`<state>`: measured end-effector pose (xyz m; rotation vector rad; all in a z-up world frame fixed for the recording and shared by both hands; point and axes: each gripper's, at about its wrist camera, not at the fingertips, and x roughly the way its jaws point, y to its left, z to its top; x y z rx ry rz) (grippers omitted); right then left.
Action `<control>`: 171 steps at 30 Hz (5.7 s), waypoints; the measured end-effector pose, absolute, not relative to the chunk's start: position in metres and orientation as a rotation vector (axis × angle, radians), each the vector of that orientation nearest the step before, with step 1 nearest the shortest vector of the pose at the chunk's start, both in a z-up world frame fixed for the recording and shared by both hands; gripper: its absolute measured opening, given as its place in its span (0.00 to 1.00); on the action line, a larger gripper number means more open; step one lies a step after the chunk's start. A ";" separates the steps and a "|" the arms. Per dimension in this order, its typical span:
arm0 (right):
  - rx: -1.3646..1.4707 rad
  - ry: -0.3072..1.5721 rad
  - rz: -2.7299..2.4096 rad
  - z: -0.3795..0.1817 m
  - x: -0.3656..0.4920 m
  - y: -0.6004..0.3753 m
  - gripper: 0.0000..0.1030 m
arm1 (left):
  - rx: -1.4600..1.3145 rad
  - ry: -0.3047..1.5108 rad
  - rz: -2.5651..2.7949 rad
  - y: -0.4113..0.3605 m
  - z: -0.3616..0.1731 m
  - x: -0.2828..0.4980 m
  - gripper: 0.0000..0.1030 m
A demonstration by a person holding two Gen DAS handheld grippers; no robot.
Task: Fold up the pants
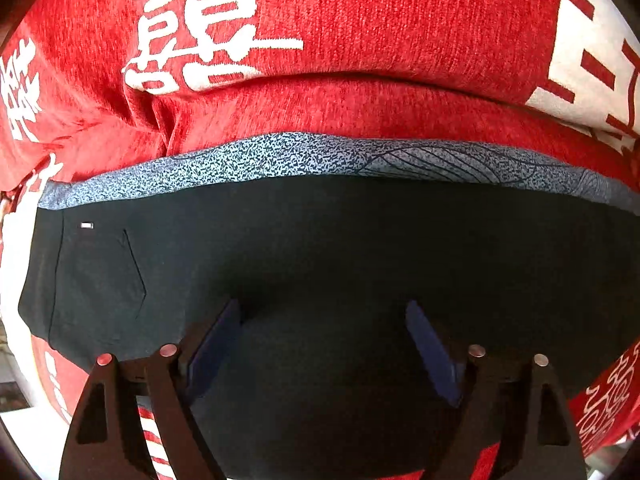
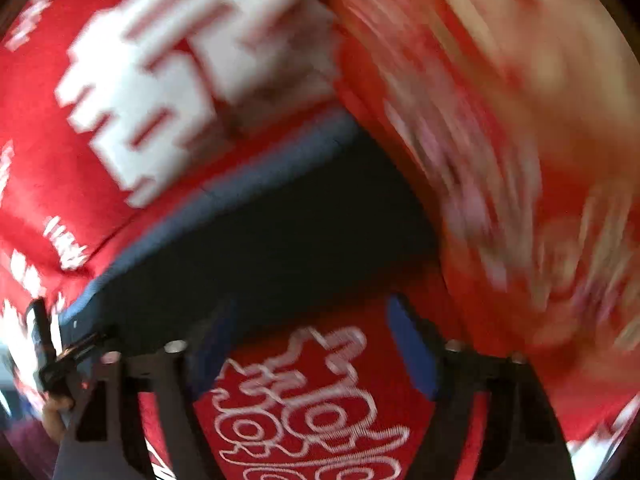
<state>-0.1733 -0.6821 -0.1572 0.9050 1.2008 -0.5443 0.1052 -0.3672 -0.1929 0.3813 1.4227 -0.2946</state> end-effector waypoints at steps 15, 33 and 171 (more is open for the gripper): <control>0.856 1.242 -0.592 -0.175 -0.167 -0.709 0.31 | 0.409 1.417 -0.281 -0.370 -0.176 0.109 0.92; 0.557 1.259 -0.532 -0.181 -0.093 -0.719 0.33 | 0.394 1.355 -0.344 -0.417 -0.193 0.133 0.93; 0.801 1.230 -0.388 -0.177 -0.084 -0.525 0.68 | 0.414 1.316 -0.374 -0.313 -0.192 0.066 1.00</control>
